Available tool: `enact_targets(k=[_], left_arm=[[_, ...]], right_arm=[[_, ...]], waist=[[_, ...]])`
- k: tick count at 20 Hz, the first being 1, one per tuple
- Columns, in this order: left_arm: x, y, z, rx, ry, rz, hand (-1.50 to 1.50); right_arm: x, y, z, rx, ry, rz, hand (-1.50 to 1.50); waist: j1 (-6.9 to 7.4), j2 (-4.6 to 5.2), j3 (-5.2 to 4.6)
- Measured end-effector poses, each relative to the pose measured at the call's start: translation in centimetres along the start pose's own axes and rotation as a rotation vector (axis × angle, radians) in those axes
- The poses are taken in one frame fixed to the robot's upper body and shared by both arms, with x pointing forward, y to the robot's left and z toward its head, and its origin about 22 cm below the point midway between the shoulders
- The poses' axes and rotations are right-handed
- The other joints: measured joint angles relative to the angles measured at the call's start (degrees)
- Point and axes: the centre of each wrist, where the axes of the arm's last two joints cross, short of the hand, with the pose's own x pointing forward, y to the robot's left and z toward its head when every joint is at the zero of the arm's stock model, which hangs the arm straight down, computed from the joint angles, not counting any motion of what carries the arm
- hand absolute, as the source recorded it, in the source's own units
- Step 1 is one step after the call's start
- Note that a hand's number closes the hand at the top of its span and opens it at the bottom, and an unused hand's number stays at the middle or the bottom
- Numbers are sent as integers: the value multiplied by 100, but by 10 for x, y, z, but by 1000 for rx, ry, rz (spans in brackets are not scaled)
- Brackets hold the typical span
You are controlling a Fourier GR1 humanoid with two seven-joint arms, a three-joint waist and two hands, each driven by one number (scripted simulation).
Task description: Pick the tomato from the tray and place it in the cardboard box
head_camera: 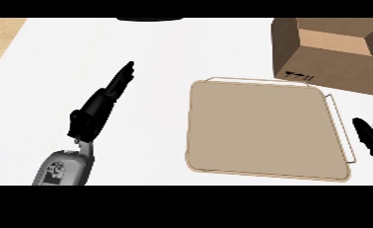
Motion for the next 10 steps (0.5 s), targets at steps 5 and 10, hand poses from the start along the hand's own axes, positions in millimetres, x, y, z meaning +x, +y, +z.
enact_targets(k=[5, 10], left_arm=[[4, -5, 0, -7, -8, 0, 0], [-2, -6, -5, -9, -8, 1, 0]], right_arm=[[-4, -34, -9, -66, 67, -48, 150], [-5, -50, -28, -110, 130, -44, 150]], waist=[[55, 13, 1], [86, 25, 2]])
